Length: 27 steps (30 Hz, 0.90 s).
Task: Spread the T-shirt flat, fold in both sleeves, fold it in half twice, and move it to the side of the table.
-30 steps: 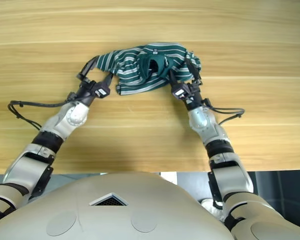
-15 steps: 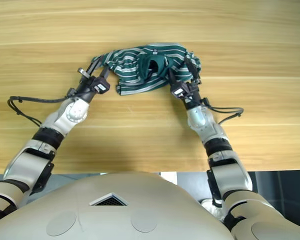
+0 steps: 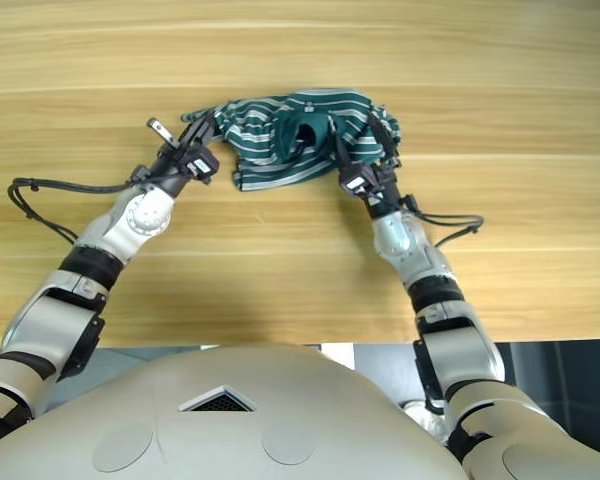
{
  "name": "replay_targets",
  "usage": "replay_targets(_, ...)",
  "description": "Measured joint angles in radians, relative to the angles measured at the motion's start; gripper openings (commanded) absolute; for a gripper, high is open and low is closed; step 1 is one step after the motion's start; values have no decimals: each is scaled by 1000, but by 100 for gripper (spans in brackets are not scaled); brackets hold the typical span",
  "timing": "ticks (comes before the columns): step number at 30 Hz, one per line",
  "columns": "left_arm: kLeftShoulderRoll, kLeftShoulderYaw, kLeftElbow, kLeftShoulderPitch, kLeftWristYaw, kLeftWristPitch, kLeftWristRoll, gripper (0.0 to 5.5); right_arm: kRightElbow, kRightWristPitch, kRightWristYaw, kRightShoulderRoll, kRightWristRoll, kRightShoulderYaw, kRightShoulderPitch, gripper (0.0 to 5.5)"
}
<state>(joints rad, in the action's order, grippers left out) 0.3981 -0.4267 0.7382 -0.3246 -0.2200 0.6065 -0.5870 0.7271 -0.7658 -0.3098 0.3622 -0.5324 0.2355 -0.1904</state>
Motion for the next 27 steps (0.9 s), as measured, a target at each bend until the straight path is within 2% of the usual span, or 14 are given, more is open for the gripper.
replay_targets(5,8,49,-32,70,64,76,142,1,-110,-2,10,60,5,-35,79,323)
replay_targets(8,10,95,-106,154,129,110,248,1,-275,0,129,152,39,-39,196,323)
replay_targets(12,5,167,-180,225,165,92,322,1,-543,10,377,289,53,30,436,323)
replay_targets(16,-17,199,-206,226,162,61,326,1,-648,77,465,324,68,16,467,323)
replay_targets(22,-52,220,-235,235,162,57,326,1,-486,243,279,261,-108,-31,263,323)
replay_targets(27,-72,234,-233,239,164,56,325,1,-265,305,104,245,-285,44,81,323)
